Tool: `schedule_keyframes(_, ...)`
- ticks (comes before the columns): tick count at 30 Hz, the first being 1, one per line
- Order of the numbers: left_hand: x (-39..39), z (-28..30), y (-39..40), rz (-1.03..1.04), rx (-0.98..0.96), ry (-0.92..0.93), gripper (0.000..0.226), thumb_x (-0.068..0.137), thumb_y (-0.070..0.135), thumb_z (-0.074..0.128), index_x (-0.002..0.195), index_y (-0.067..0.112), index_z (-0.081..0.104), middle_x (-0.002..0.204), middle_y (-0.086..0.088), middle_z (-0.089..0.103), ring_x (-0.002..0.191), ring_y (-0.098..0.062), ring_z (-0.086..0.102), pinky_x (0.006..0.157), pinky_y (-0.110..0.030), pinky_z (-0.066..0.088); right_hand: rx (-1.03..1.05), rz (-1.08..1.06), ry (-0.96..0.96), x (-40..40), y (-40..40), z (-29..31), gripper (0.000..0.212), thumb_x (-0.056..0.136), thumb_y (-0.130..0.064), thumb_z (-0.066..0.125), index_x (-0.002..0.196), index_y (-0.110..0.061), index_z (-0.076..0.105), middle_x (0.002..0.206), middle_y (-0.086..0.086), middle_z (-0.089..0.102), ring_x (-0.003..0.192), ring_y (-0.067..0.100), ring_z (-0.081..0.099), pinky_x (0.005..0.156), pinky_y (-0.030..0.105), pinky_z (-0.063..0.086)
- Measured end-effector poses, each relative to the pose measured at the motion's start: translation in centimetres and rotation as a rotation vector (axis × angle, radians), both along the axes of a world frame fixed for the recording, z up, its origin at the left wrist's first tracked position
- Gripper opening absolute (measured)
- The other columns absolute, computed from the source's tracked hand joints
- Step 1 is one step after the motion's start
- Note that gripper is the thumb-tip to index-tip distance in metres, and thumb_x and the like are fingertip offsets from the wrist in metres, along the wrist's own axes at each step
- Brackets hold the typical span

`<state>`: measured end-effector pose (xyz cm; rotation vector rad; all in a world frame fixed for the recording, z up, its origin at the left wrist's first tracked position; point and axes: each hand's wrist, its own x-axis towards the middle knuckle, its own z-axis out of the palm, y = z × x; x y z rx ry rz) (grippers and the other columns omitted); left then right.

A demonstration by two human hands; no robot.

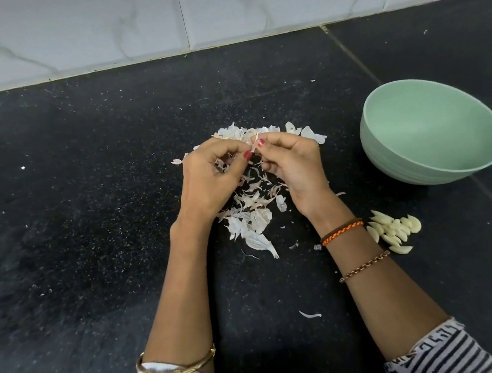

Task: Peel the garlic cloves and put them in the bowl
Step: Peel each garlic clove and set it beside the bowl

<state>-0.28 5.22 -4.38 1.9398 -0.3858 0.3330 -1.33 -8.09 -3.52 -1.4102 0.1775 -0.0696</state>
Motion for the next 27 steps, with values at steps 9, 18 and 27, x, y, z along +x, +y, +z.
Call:
schedule_keyframes(9, -0.2, 0.1, -0.3, 0.025, 0.003, -0.02, 0.013, 0.076, 0.01, 0.062, 0.083, 0.01, 0.073, 0.07, 0.006, 0.064, 0.065, -0.011, 0.057, 0.06, -0.01, 0.042, -0.108, -0.062, -0.044, 0.0, 0.3, -0.2, 0.013, 0.084, 0.0, 0.063, 0.094, 0.006, 0.068, 0.08, 0.001, 0.067, 0.056, -0.005, 0.056, 0.057, 0.011, 0.045)
schedule_keyframes(18, -0.3, 0.1, -0.8, 0.057, -0.06, 0.042, 0.006, 0.068, 0.008, 0.062, 0.065, 0.01, 0.067, 0.057, 0.005, 0.057, 0.051, -0.003, 0.046, 0.052, -0.014, 0.04, -0.137, -0.048, -0.074, 0.1, 0.2, -0.2, 0.011, 0.082, 0.001, 0.066, 0.091, 0.007, 0.069, 0.078, 0.003, 0.067, 0.055, -0.006, 0.056, 0.055, 0.01, 0.043)
schedule_keyframes(27, -0.6, 0.9, -1.2, 0.008, -0.297, 0.142, 0.011, 0.063, 0.006, 0.064, 0.058, 0.015, 0.06, 0.046, 0.016, 0.053, 0.043, 0.002, 0.04, 0.046, -0.011, 0.033, 0.036, 0.09, 0.02, 0.0, -0.4, 0.5, 0.011, 0.081, 0.001, 0.064, 0.075, -0.005, 0.07, 0.062, -0.004, 0.065, 0.055, -0.001, 0.051, 0.053, 0.014, 0.041)
